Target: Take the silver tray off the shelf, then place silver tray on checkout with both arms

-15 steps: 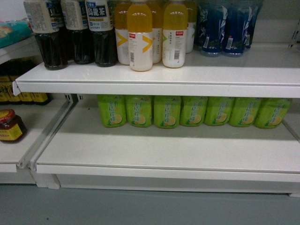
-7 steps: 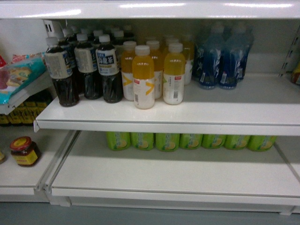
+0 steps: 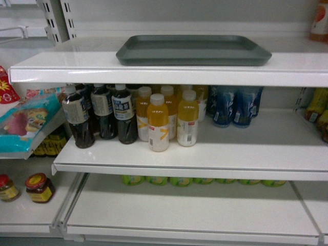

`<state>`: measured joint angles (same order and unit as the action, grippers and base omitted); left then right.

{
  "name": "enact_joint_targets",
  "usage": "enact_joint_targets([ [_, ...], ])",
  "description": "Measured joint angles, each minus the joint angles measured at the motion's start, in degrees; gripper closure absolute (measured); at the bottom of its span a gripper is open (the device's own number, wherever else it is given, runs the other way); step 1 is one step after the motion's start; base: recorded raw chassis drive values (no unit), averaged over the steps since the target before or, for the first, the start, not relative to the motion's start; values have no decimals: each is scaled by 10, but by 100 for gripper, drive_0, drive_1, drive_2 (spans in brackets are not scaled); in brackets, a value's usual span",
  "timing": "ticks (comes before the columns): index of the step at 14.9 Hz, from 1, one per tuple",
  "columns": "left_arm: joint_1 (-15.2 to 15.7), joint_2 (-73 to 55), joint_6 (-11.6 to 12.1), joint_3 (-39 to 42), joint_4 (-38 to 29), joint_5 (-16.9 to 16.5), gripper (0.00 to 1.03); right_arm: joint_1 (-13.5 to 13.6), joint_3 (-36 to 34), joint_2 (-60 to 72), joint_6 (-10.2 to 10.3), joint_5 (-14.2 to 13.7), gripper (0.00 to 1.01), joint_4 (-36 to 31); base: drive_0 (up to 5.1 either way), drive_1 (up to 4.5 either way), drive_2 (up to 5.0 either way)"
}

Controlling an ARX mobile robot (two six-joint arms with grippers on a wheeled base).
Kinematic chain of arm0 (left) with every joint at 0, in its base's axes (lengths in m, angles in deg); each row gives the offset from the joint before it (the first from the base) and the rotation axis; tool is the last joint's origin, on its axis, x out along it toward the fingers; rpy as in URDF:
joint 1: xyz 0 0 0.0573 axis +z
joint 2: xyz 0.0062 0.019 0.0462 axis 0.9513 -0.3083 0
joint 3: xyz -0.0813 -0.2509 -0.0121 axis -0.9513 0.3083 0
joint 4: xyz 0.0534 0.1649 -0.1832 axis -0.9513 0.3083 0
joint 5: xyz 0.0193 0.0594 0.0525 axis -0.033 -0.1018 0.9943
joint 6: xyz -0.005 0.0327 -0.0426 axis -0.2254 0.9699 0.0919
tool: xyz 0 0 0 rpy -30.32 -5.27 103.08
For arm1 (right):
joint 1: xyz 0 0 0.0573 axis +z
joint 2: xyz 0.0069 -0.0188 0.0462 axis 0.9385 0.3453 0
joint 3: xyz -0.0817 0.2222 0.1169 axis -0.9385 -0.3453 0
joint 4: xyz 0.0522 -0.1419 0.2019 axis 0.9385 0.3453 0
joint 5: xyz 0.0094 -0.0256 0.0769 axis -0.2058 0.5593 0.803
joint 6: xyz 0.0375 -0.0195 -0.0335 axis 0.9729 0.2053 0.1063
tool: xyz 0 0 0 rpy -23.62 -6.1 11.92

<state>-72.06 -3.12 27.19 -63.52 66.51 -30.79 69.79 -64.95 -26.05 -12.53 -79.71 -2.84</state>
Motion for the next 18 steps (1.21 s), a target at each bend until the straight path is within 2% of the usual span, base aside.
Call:
enact_joint_targets([
  [18, 0, 0, 0, 0, 1, -1, 5, 0, 0, 0, 0, 0, 3, 2, 0, 0, 0],
])
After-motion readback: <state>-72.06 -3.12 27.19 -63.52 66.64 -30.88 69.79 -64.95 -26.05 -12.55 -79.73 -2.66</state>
